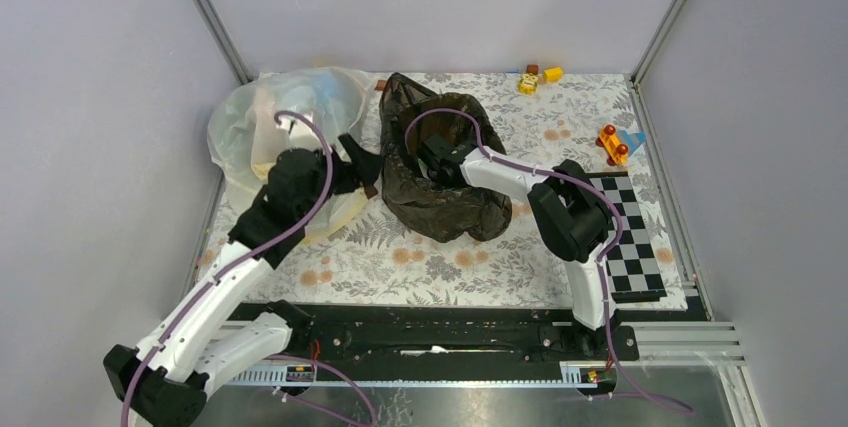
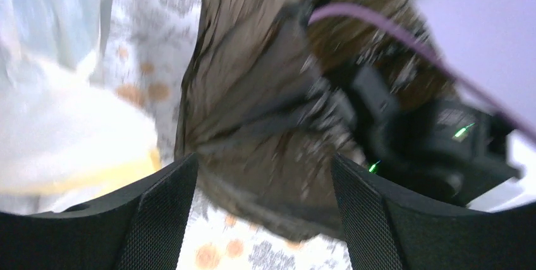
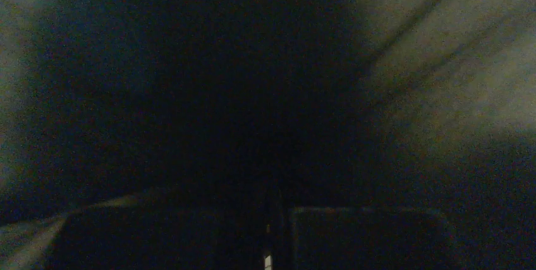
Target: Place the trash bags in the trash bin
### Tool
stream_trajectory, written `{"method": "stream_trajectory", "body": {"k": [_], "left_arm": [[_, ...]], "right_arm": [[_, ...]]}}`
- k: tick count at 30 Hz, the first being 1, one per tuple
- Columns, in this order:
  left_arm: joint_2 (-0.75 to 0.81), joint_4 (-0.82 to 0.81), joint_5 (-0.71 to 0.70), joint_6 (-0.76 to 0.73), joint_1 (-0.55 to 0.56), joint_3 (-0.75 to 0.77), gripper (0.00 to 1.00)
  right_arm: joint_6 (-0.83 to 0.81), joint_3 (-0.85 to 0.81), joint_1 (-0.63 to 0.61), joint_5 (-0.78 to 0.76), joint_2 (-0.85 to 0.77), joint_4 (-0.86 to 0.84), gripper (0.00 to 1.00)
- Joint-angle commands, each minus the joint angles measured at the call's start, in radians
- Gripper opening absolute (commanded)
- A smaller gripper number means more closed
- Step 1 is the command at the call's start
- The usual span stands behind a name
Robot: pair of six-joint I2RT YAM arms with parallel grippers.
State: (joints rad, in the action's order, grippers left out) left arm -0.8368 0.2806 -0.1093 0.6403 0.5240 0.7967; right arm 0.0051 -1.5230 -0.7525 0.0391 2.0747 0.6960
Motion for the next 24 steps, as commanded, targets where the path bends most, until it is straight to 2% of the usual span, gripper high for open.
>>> {"method": "stream_trajectory", "body": {"k": [1,4,7,10,13,16,20,24], "left_arm": [[-0.118,-0.006,-0.017,-0.061,-0.048,0.214,0.79],[-0.209,-0.076,0.089,-0.068,-0.112,0.322,0.80],[-0.307,-0.132,0.105,-0.072,-0.151,0.424,0.83],[-0.423,-0.148,0.149,-0.102,-0.168,0.521,0.85],[-0.531,-0.192,0.223,-0.137,-0.170,0.574,0.94],[-0.619,-0.252,0.316,-0.140,-0.170,0.607,0.96],[-0.762,-0.187,0.331,-0.146,-0.170,0.712,0.83],[-0.904,-0.113,0.271,-0.162,-0.171,0.811,0.60]], "right_arm": [[0.001,0.032,-0.007,0.008,-0.033,0.008,0.00],[-0.001,0.050,-0.007,0.020,-0.046,0.012,0.00],[-0.001,0.052,-0.007,0.021,-0.050,0.021,0.00],[-0.001,0.055,-0.007,0.017,-0.065,0.025,0.00],[-0.001,0.057,-0.007,0.013,-0.081,0.022,0.00],[-0.015,0.047,-0.007,0.019,-0.080,0.026,0.00],[-0.032,0.033,-0.008,0.023,-0.067,0.031,0.00],[-0.037,0.025,-0.006,0.025,-0.059,0.031,0.00]]}}
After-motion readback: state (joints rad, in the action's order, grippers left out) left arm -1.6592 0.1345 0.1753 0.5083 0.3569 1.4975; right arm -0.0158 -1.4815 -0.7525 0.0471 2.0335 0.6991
